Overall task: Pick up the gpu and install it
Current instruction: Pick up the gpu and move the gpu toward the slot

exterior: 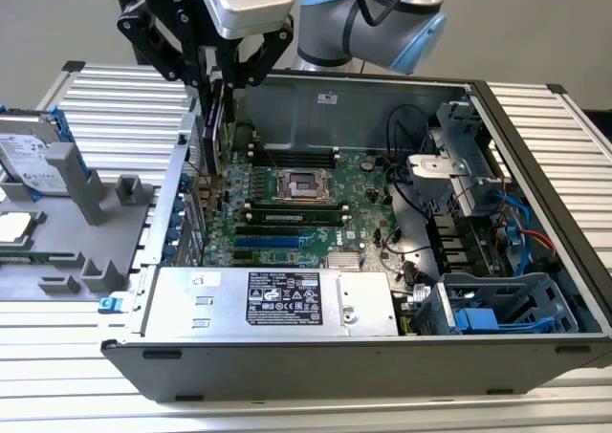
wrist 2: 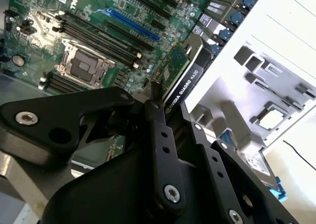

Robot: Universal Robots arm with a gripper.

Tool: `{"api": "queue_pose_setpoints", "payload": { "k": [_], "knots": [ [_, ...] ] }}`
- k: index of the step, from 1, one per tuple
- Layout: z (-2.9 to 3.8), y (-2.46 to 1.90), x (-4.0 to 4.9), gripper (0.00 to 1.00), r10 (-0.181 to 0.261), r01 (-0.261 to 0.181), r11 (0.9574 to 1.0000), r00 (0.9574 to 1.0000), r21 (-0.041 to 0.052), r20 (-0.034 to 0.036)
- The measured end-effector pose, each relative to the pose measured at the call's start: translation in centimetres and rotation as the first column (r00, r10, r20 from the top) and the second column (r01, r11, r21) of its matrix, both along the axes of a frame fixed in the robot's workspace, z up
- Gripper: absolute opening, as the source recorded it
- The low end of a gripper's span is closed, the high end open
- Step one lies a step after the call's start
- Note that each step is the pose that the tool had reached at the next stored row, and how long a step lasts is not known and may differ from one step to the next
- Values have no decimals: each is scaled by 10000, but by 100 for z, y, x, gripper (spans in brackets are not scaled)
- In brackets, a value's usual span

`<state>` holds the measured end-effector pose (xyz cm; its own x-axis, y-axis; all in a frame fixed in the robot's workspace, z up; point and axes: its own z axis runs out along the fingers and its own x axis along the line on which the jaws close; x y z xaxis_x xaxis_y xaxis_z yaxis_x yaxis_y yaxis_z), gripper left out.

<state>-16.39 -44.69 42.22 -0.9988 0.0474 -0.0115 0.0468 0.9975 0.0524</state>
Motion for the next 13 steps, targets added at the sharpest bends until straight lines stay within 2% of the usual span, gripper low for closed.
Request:
{"api": "queue_pose_setpoints", "payload": {
  "k": [13],
  "knots": [
    [0, 0, 100, 0, 0, 0, 10000, 10000, 0, 0]
  ]
}}
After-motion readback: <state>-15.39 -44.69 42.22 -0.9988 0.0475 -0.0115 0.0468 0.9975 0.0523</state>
